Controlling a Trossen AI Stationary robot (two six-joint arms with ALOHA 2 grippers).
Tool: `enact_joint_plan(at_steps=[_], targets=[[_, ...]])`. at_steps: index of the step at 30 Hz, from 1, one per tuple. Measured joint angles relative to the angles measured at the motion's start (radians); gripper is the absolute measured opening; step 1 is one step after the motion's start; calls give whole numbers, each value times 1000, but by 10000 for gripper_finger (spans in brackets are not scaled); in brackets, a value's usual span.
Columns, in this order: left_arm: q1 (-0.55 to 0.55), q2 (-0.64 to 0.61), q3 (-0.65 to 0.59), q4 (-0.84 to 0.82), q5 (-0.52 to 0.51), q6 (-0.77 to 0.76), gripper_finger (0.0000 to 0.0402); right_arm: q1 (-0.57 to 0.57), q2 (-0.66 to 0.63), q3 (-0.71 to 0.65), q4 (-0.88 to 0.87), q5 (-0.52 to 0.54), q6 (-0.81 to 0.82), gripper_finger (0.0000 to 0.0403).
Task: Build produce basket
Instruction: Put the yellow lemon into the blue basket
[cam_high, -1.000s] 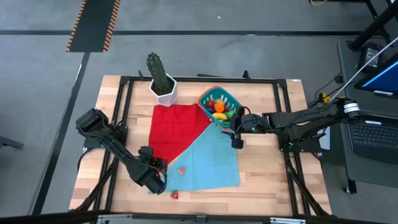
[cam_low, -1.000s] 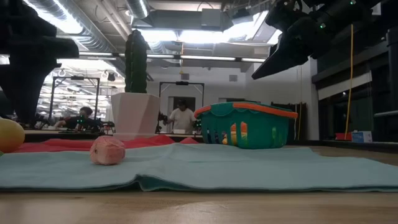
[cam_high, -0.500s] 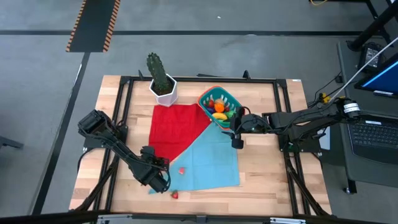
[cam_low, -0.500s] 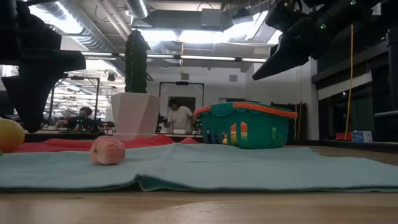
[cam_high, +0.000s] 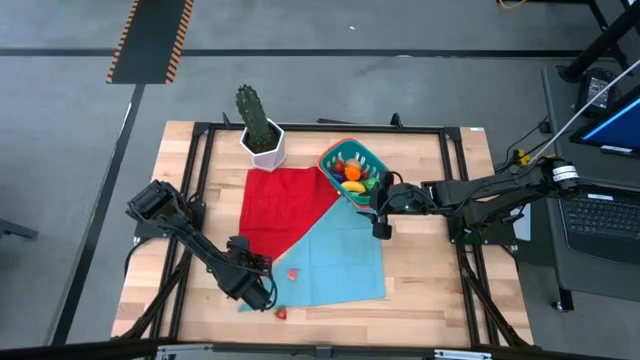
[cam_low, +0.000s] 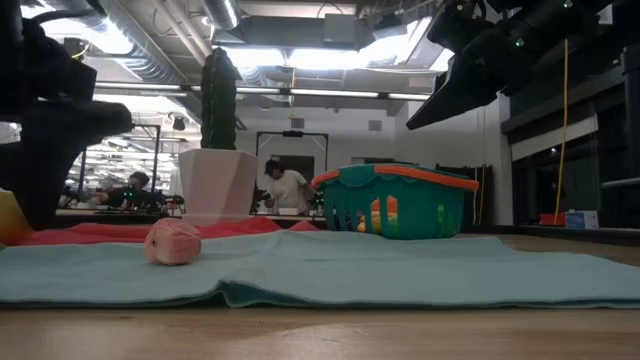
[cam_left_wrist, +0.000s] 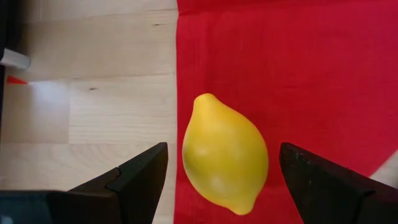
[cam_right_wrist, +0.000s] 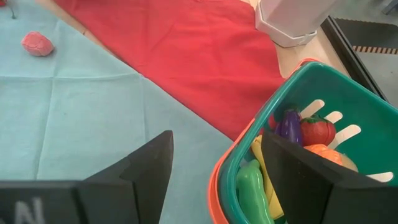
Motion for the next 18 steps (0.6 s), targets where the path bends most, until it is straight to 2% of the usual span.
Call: enact_joint_plan(at_steps=[13, 18], targets=[[0, 8, 0, 6, -3, 0, 298, 0, 0, 0, 0, 0, 1, 245], [0, 8, 0, 12, -3, 0, 281, 0, 0, 0, 0, 0, 1, 245]])
